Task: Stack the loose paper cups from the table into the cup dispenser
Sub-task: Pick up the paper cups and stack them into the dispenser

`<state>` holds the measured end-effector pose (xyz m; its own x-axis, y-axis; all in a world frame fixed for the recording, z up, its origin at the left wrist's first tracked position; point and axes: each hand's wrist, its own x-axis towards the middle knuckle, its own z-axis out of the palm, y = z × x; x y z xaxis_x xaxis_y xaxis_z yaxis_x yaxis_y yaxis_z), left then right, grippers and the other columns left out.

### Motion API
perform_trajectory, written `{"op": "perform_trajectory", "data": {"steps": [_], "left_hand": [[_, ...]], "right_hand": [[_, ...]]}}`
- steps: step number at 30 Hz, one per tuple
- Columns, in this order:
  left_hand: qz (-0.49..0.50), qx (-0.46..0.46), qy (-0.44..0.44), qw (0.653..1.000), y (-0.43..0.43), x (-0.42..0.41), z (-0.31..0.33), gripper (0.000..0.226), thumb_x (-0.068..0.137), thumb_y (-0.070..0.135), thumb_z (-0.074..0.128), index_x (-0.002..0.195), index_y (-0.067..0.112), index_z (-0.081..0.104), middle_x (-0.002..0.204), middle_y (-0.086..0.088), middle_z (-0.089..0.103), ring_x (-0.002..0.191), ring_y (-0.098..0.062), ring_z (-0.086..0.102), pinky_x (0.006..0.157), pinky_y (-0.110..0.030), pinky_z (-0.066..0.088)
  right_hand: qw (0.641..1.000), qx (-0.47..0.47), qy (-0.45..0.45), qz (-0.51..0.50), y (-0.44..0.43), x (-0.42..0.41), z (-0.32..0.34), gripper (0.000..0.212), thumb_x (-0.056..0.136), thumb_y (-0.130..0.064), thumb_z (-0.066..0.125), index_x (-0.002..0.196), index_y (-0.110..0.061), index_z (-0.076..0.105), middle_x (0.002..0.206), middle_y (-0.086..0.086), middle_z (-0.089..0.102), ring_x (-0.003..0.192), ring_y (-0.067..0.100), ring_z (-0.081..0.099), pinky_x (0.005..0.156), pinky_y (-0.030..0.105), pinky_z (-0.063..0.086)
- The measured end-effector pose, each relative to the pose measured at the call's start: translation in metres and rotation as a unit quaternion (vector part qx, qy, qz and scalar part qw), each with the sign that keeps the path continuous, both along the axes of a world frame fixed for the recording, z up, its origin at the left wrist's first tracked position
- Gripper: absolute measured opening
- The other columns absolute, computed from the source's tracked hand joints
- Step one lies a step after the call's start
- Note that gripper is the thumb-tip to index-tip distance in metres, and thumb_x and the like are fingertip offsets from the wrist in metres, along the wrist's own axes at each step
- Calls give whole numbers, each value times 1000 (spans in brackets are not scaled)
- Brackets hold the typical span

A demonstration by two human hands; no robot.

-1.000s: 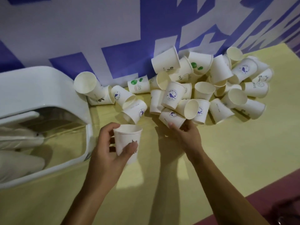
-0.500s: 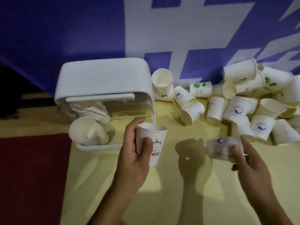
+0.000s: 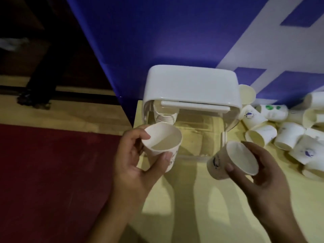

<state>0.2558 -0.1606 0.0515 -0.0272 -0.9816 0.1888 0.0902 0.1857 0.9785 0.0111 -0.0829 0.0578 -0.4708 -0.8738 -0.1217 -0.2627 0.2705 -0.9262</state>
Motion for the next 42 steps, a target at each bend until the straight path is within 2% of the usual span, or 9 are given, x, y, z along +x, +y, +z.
{"op": "perform_trajectory", "data": {"steps": [4,6,8,10,13,16,23,33,42], "left_hand": [[0,-34,-9,999,-25,7,4,55,72,20,85,112,41,54,131,-3,61,120,-34,64,93,-46,55],[8,-21,-48,999,-36,6,2,69,66,28,88,123,44,53,127,12,63,117,-23,66,90,-32,57],[7,-8,-88,996,-43,4,-4,79,65,36,88,135,37,53,131,10,59,122,-22,64,92,-28,57],[-1,-17,-120,993,-46,4,-14,81,66,41,88,139,30,54,134,8,54,126,-23,62,96,-34,58],[-8,-22,-133,991,-48,4,-26,76,69,48,89,136,41,54,137,13,51,130,-24,59,102,-44,56],[-11,-11,-122,992,-51,2,-28,75,70,49,89,136,45,54,137,16,50,132,-23,58,104,-42,54],[-16,4,-168,986,-53,2,-40,76,75,49,86,142,31,55,142,11,51,134,-21,54,104,-50,53],[-38,22,-247,968,-46,6,-65,78,74,35,94,141,30,55,139,21,53,130,-11,56,102,-42,54],[-74,72,-225,969,-50,6,-66,73,80,35,88,144,30,54,138,13,59,125,-9,60,95,-30,56]], "right_hand": [[999,5,15,31,-6,20,-4,66,64,-58,89,121,-37,65,120,-16,71,111,9,67,90,32,54],[999,5,17,33,-8,27,-3,68,59,-63,81,121,-39,65,122,-18,70,111,8,67,90,31,54],[999,7,19,36,-11,30,-2,66,58,-64,79,118,-42,65,122,-20,70,110,5,66,89,27,54],[999,8,20,36,-12,32,-1,66,57,-65,79,118,-42,65,121,-22,70,109,5,67,88,23,53],[999,12,10,38,-14,33,-3,66,57,-65,80,118,-44,65,121,-20,70,108,6,67,89,24,53],[999,9,6,40,-17,34,-2,63,57,-65,81,115,-51,64,122,-20,70,108,5,67,90,26,54],[999,-2,-9,46,-23,35,-3,59,57,-62,82,113,-56,63,121,-21,70,110,6,66,90,29,55],[998,-8,7,62,-40,42,-4,61,62,-60,84,117,-44,64,116,-23,70,108,5,66,84,15,51],[992,-41,86,84,-57,51,4,63,67,-52,93,120,-42,60,117,-31,65,107,-3,63,80,7,45]]}}
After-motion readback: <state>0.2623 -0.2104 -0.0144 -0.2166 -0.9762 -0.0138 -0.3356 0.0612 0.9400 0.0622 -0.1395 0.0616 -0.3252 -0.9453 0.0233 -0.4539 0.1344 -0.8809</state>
